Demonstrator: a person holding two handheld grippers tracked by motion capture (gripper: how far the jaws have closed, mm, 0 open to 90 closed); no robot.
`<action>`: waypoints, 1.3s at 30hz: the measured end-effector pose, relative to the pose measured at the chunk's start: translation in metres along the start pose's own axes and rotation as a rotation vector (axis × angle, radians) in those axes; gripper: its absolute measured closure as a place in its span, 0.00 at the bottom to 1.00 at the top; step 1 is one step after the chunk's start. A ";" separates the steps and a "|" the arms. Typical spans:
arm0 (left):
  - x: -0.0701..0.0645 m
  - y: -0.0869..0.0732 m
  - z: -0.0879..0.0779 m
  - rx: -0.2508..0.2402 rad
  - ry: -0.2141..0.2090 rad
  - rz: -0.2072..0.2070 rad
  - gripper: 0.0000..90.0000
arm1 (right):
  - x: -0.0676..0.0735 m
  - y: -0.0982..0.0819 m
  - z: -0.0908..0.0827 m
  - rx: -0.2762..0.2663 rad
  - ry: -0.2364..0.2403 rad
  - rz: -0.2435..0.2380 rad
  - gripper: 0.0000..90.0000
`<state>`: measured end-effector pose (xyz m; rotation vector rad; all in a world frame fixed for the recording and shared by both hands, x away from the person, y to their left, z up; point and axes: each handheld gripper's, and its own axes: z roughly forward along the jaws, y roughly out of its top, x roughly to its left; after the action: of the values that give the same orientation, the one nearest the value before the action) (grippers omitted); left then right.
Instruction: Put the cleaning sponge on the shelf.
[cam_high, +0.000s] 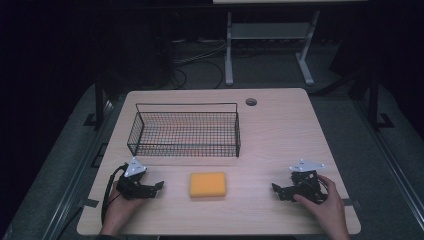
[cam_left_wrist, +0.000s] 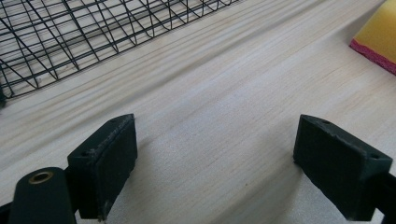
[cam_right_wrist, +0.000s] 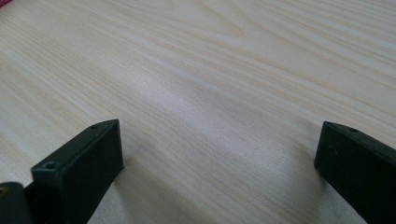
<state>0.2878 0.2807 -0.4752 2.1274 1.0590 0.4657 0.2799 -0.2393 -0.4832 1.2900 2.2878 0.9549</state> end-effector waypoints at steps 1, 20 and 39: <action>0.000 0.000 0.000 0.000 0.000 0.000 0.14 | 0.000 0.000 0.000 0.000 0.000 0.000 0.00; -0.004 0.014 -0.014 0.047 -0.073 -0.013 0.39 | 0.000 0.000 0.000 0.001 0.000 0.002 0.00; -0.018 0.053 -0.017 0.153 -0.191 0.036 1.00 | 0.000 0.000 0.000 0.001 0.000 0.002 0.00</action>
<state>0.2960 0.2519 -0.4248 2.2770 0.9754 0.1975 0.2798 -0.2392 -0.4832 1.2929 2.2879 0.9550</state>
